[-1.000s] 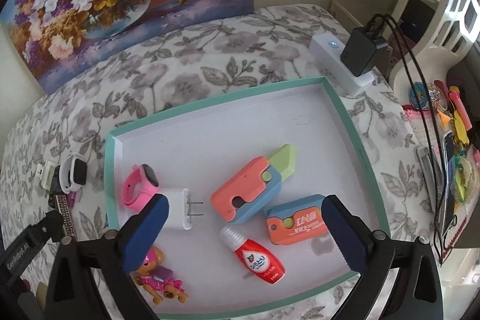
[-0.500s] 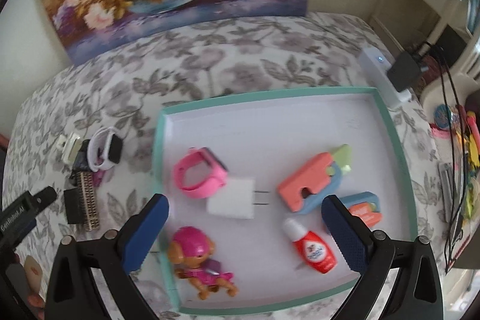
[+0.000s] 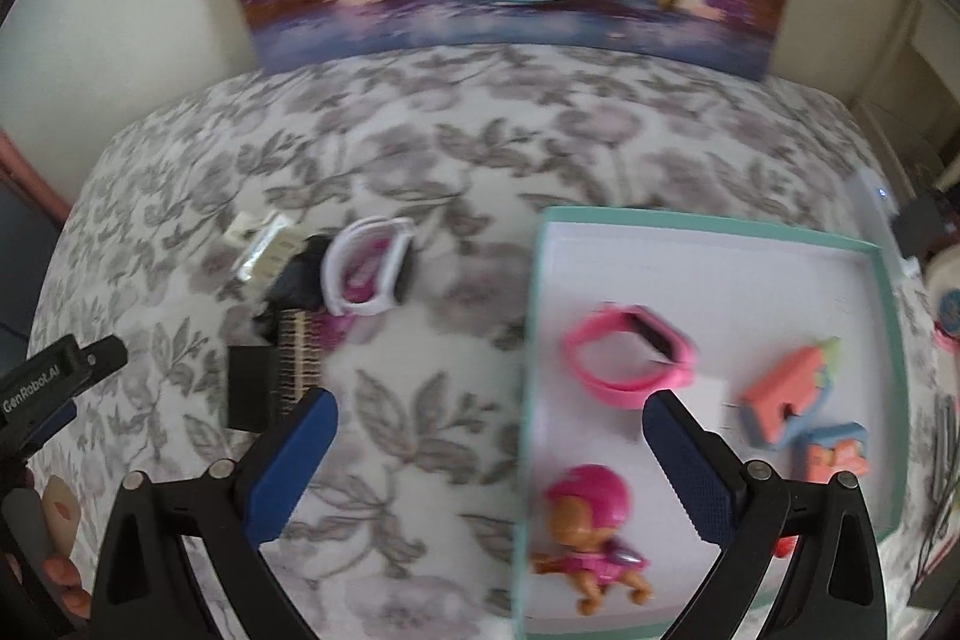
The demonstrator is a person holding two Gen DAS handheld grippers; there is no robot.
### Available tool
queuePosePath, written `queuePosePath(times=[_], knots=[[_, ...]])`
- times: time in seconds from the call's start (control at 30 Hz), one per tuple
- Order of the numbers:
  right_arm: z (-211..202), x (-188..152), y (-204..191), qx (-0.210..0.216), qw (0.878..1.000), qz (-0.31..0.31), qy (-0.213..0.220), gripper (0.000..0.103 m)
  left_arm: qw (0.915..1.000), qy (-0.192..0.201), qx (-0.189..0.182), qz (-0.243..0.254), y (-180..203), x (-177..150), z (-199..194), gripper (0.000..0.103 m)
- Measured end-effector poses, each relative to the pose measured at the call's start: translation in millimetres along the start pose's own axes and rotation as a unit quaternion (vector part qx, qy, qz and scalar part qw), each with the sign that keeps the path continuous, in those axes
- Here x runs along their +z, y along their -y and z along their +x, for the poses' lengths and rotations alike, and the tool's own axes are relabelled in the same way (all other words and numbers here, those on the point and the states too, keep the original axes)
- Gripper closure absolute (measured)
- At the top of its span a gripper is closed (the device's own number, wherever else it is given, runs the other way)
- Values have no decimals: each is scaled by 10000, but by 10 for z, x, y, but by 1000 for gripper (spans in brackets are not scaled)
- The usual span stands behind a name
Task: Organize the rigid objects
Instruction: 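Move both open grippers back toward the remaining items on the bed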
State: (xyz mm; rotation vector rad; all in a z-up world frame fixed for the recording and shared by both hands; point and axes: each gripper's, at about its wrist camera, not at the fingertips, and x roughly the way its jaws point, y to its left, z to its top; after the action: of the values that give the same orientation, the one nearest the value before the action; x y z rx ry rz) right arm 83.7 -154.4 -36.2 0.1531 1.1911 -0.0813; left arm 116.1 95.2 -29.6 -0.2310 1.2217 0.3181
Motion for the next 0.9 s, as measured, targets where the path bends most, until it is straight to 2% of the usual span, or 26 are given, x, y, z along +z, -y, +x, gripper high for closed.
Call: queuePosePath(times=[0.23, 0.43, 0.9], knots=[[211, 36, -273, 234, 9996, -150, -73, 1, 9995, -264, -125, -74, 5, 0, 218, 14], [452, 50, -434, 279, 9991, -243, -222, 8, 9987, -488, -151, -91, 36, -8, 400, 14], [745, -3, -665, 314, 9975, -482, -422, 11, 9982, -547, -201, -113, 107, 38, 476, 14]])
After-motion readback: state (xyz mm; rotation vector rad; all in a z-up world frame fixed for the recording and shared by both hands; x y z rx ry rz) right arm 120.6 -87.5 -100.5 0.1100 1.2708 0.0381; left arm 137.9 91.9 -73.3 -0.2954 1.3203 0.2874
